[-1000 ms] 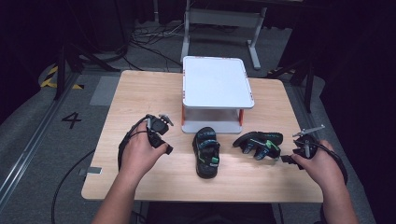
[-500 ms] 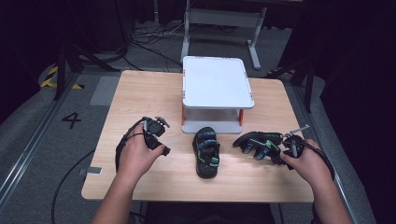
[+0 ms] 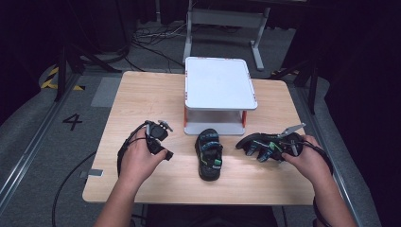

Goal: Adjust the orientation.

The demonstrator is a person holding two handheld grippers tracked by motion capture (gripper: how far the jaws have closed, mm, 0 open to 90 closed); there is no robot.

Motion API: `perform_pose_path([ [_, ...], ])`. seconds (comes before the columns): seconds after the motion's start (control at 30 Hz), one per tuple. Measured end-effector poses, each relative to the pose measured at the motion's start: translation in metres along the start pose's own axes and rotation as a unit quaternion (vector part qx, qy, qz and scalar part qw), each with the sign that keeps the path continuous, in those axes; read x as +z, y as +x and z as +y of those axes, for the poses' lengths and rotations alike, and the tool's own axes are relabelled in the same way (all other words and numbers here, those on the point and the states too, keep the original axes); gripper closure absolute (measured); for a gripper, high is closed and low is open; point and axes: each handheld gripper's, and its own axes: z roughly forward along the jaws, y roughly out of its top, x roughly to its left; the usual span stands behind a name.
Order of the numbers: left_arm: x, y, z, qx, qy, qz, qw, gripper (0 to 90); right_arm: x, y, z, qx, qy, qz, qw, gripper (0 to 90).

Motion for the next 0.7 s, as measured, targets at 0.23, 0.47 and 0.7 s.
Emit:
perform_pose_path([
  [0.23, 0.002, -0.001, 0.003, 0.004, 0.002, -0.002, 1.0000, 31.8, -0.031, 0.025, 0.006, -0.021, -0.020, 0.031, 0.9991, 68.1],
  [0.47, 0.004, -0.004, 0.013, 0.019, 0.000, -0.010, 0.9998, 31.8, -0.050, 0.045, 0.001, 0.018, -0.011, 0.098, 0.9950, 67.8],
  [0.7, 0.007, -0.007, 0.020, 0.028, 0.005, -0.013, 0.9995, 31.8, -0.054, 0.039, -0.001, 0.077, -0.036, 0.100, 0.9913, 67.2],
])
